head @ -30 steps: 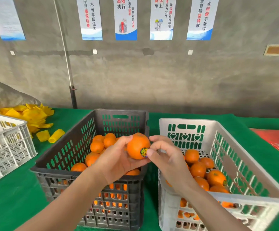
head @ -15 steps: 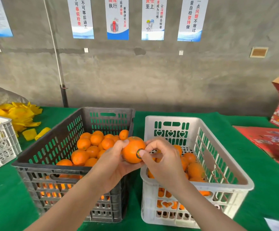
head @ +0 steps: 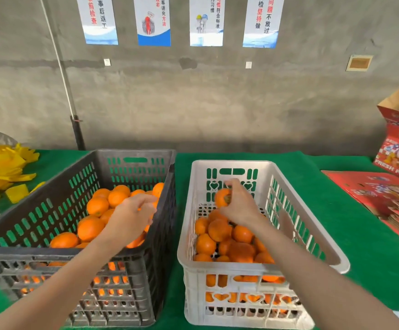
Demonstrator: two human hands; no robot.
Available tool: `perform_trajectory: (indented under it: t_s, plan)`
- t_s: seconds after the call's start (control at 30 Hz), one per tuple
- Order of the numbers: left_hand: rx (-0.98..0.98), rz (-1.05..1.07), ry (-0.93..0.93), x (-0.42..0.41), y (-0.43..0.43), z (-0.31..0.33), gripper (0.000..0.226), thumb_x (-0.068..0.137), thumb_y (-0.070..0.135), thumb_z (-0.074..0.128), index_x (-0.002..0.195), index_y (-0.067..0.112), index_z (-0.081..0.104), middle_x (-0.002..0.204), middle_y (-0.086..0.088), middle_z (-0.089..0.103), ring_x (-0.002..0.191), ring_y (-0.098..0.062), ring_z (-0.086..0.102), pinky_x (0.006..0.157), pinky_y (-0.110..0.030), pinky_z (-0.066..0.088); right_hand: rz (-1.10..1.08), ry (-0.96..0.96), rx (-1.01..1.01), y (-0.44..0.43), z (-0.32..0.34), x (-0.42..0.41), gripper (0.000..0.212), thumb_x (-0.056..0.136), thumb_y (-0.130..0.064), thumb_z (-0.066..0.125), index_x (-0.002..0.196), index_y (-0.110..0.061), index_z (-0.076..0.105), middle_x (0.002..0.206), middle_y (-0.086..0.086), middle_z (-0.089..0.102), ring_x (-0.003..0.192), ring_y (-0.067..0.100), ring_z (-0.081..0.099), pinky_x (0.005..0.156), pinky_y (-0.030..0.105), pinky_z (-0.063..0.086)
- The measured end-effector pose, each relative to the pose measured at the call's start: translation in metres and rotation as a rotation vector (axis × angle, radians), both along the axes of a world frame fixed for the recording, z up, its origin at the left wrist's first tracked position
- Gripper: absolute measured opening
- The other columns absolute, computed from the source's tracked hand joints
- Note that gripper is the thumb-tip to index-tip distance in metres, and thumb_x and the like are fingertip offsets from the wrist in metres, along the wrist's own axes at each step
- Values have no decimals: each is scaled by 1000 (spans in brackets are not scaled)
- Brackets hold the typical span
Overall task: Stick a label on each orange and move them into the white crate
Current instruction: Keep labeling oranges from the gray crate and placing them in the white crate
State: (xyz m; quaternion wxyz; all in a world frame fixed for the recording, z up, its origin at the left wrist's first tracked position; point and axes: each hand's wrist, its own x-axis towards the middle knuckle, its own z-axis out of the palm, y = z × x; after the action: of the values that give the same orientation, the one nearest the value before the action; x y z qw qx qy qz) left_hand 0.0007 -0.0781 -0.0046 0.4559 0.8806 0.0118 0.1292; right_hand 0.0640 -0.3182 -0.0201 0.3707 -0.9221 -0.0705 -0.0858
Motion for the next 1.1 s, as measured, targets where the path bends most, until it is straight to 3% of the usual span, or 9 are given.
perform_trajectory:
  t_s: [0.07, 0.17, 0.37, 0.5, 0.63, 0.73, 0.83, 1.0, 1.1]
  plan:
    - [215, -9, 78, 11, 10, -7, 20, 97, 7, 48, 98, 18, 65, 79, 1, 64, 69, -19, 61, 61, -32, 52, -120, 131, -230, -31, -20, 31, 61, 81, -6, 65, 132, -9, 32, 97, 2, 54, 91, 21, 55, 69, 30, 47]
    - [297, -4, 90, 14, 15, -19, 14, 92, 11, 60, 99, 21, 67, 86, 7, 67, 68, -3, 58, 55, -16, 46, -217, 239, -462, -63, -53, 57, 53, 86, -5, 54, 132, -7, 29, 112, 18, 57, 106, 34, 55, 79, 39, 49]
    - [308, 6, 24, 13, 16, -20, 16, 87, 12, 67, 102, 19, 70, 89, 7, 68, 70, 3, 56, 53, -5, 40, -178, 408, -561, -67, -72, 61, 58, 93, -10, 48, 145, -11, 23, 143, 20, 37, 129, 37, 41, 103, 49, 39]
    - [353, 25, -6, 5, 10, -18, 19, 88, 12, 66, 106, 14, 69, 97, -2, 70, 72, -7, 56, 58, -9, 39, -138, -36, -302, -31, -24, 27, 51, 90, -13, 57, 138, -9, 40, 147, 16, 33, 136, 31, 32, 112, 39, 27]
    - [439, 60, -168, -14, -6, -21, 28, 86, 9, 68, 114, 5, 65, 113, -12, 63, 102, -24, 58, 82, -24, 42, 391, -454, 160, 13, -14, -76, 14, 91, -18, 55, 102, -17, 63, 95, -11, 63, 87, -3, 57, 77, 13, 48]
    - [398, 36, -459, -46, -20, -26, 23, 83, -2, 67, 106, -1, 66, 104, -13, 62, 96, -23, 56, 81, -16, 35, 713, -62, 5, 28, -68, -139, 18, 93, -23, 50, 93, -13, 65, 89, -6, 66, 77, -1, 56, 67, 14, 45]
    - [320, -107, -603, -85, -31, -42, 17, 83, -2, 59, 98, 0, 66, 94, 0, 57, 82, -2, 46, 75, -11, 38, 614, 411, -480, 27, -131, -150, 37, 97, -26, 47, 124, -3, 54, 125, 13, 56, 114, 25, 53, 97, 37, 43]
    - [238, -161, -80, -120, -41, -109, 22, 89, -3, 57, 105, 7, 69, 98, 1, 67, 75, 6, 56, 71, 1, 39, 491, 467, -681, 19, -176, -147, 53, 88, -27, 57, 135, -11, 39, 134, 10, 50, 123, 29, 46, 103, 38, 37]
    - [100, -107, 434, -124, -41, -151, 32, 95, 3, 47, 124, 9, 61, 121, -4, 65, 99, -11, 61, 96, -20, 47, 412, 382, -632, 15, -181, -145, 48, 90, -20, 56, 135, -14, 40, 133, 9, 51, 122, 29, 48, 99, 35, 39]
